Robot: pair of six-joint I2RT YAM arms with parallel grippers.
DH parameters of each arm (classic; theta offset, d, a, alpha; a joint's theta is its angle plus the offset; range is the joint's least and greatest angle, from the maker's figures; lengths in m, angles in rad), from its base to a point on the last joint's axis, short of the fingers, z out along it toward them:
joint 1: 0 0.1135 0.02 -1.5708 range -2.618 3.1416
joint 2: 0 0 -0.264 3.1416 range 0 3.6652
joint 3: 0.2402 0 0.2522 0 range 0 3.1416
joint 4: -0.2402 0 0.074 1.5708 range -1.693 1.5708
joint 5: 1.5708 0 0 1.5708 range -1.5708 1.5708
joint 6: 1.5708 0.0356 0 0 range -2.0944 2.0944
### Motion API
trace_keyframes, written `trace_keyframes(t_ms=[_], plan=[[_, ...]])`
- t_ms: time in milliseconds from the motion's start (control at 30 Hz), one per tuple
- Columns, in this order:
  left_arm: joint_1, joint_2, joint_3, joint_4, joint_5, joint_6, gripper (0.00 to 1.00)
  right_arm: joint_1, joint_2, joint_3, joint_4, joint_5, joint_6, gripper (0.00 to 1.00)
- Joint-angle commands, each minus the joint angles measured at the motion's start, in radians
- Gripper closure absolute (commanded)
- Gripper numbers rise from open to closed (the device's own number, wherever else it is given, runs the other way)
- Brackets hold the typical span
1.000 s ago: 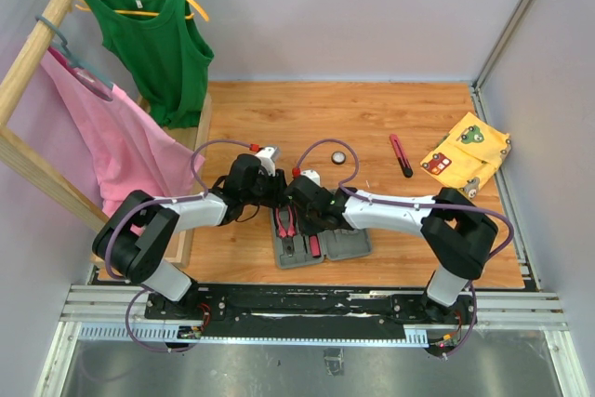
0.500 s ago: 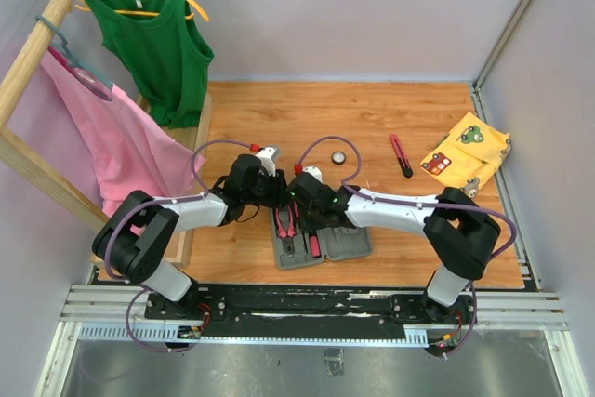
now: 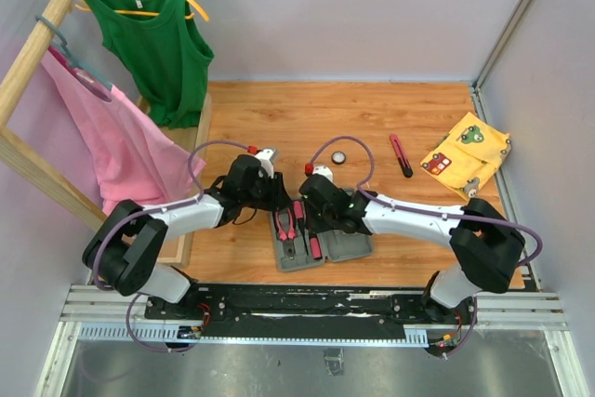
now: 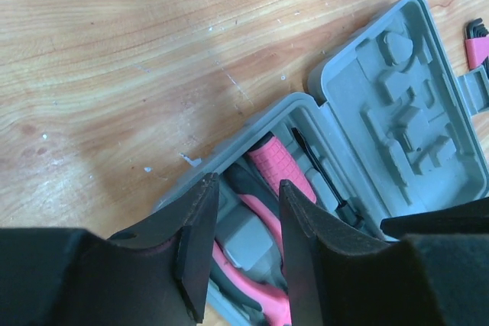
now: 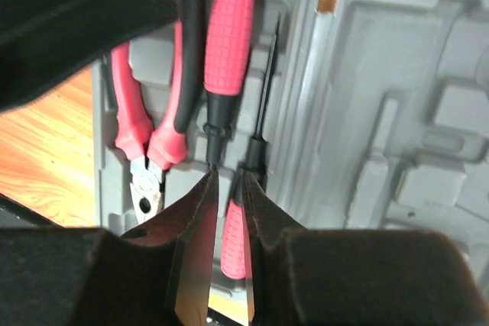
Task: Sort the tools into containers
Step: Adjust the screwdriver in the storage box.
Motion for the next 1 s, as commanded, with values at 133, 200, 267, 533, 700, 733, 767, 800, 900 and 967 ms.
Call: trace_keyframes(t_ms=[133, 200, 267, 533, 700, 733, 767, 800, 900, 967], plan=[[-0.040, -0.137, 0.017, -0.114, -0.090, -0.052, 0.53, -0.013, -0.107, -0.105, 0.026, 0.010, 0.056, 0.81], [-0.069, -0.160, 0.032, -0.144, -0.139, -0.075, 0.53, -0.013, -0.125, -0.123, 0.032, 0.015, 0.066, 0.81], [-0.088, -0.168, 0.047, -0.171, -0.172, -0.101, 0.53, -0.013, -0.141, -0.137, 0.033, 0.024, 0.072, 0.81], [-0.174, -0.083, 0.140, -0.294, -0.309, -0.198, 0.67, -0.013, -0.190, -0.175, 0.036, 0.056, 0.097, 0.80], [-0.203, -0.017, 0.180, -0.311, -0.341, -0.225, 0.67, -0.013, -0.204, -0.190, 0.036, 0.061, 0.104, 0.80], [-0.207, -0.006, 0.188, -0.315, -0.347, -0.225, 0.66, -0.013, -0.209, -0.193, 0.037, 0.063, 0.106, 0.80], [-0.209, 0.004, 0.196, -0.320, -0.354, -0.226, 0.66, -0.013, -0.212, -0.196, 0.036, 0.064, 0.106, 0.80], [-0.212, 0.015, 0.202, -0.323, -0.359, -0.225, 0.66, -0.013, -0.216, -0.199, 0.036, 0.067, 0.106, 0.80], [-0.217, 0.036, 0.216, -0.327, -0.364, -0.222, 0.65, -0.013, -0.220, -0.204, 0.037, 0.070, 0.106, 0.80], [-0.221, 0.051, 0.220, -0.323, -0.359, -0.218, 0.64, -0.013, -0.219, -0.205, 0.036, 0.070, 0.106, 0.80]])
